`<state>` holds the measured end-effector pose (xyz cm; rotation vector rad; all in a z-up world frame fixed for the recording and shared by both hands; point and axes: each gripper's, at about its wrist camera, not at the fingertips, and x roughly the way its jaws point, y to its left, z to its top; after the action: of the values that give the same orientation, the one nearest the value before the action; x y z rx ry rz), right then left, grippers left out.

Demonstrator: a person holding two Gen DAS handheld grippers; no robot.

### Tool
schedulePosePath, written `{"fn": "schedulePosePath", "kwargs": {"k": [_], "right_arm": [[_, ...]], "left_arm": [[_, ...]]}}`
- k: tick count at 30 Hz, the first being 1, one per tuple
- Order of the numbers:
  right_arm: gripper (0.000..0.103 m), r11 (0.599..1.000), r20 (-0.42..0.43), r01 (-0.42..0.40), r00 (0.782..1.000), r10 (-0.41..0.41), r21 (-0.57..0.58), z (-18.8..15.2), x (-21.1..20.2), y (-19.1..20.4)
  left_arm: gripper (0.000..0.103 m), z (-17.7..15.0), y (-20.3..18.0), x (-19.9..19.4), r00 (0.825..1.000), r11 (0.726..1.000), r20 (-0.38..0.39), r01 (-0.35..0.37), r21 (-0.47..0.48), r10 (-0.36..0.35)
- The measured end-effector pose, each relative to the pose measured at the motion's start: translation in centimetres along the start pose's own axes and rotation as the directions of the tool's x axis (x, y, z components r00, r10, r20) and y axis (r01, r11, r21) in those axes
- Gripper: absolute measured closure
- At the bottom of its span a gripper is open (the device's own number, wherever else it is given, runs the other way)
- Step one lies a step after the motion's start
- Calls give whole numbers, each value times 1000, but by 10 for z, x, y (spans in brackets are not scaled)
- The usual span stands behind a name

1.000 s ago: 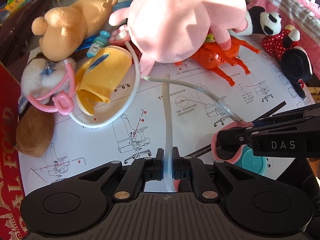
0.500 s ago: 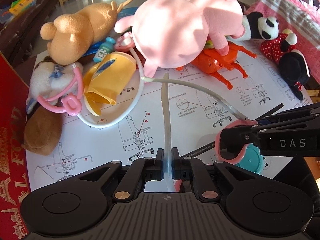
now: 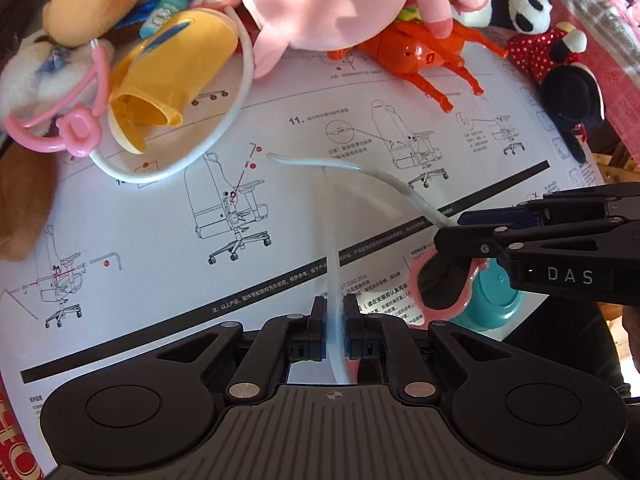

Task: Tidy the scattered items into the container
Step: 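Lift the pink heart sunglasses off the table with both grippers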

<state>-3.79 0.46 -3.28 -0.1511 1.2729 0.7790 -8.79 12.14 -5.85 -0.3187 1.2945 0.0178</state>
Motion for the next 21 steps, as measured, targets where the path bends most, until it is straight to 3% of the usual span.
{"fn": "schedulePosePath", "kwargs": {"k": [7, 8, 10, 13, 17, 21], "right_arm": [[73, 993, 40, 34, 999, -29, -117, 3, 7, 14], [82, 989, 47, 42, 998, -36, -140, 4, 9, 17], [95, 987, 46, 37, 998, -30, -157, 4, 10, 20], [95, 990, 39, 46, 998, -41, -134, 6, 11, 17], [95, 993, 29, 35, 999, -32, -109, 6, 10, 14], [94, 995, 22, 35, 999, -33, -97, 6, 12, 14]], "left_arm": [[100, 4, -1, 5, 1000, 999, -9, -6, 31, 6], [99, 5, -1, 6, 1000, 999, -8, -12, 35, 12], [91, 5, 1, 5, 999, 999, 0, -36, 24, 36], [62, 5, 7, 1, 996, 996, 29, -83, -13, 83], [60, 1, 5, -1, 993, 993, 24, -116, -3, 116], [52, -6, 0, -5, 992, 992, 14, -122, 17, 122]]}}
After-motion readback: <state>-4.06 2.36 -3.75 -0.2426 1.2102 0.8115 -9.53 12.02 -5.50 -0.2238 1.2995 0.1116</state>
